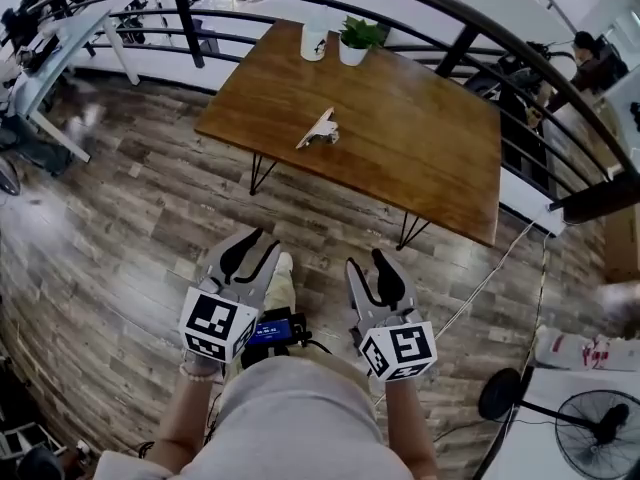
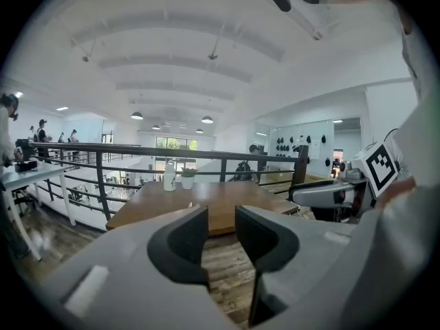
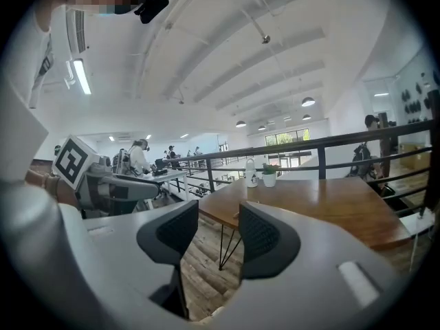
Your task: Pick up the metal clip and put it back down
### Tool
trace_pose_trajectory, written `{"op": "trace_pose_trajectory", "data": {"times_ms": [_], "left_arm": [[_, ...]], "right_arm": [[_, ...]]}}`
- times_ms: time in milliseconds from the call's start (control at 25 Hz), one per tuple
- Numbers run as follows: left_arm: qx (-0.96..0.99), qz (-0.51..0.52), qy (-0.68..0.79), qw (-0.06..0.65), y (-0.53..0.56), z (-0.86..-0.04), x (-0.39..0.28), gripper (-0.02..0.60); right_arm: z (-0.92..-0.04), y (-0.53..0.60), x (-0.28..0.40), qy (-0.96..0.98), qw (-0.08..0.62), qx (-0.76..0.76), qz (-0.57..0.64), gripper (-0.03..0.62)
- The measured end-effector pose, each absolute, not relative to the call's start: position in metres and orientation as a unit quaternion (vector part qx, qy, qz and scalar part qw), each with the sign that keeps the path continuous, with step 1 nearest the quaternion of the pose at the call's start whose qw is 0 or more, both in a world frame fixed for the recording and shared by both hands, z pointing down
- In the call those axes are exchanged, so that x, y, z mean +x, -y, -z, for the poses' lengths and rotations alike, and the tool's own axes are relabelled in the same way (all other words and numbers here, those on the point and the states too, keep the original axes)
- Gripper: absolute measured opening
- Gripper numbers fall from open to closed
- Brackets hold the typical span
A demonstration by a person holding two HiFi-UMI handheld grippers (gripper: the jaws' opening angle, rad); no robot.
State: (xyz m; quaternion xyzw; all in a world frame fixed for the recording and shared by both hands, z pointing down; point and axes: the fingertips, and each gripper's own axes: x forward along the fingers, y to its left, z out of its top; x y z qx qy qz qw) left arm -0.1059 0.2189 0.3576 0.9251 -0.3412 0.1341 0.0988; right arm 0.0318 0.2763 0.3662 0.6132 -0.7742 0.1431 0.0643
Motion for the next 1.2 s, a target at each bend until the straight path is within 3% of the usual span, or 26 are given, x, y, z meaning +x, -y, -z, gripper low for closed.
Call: {"op": "trace_pose_trajectory", "data": {"times_ms": [720,1200], "left_arm": [[0.946,-0.148,0.273,0.093,-0.029,-0.349,-0.048,0.115],[0.947,-0.166,0.255,0.100,0.024,-0.370,-0.041,0.115]], "right_arm": [[-0.359,-0.099,0.071,0.750,0.090,0.637,-0.158,0.189],[-0.372,-0.039,0.066,0.754,0.114,0.625,-0.169,0.187]]}}
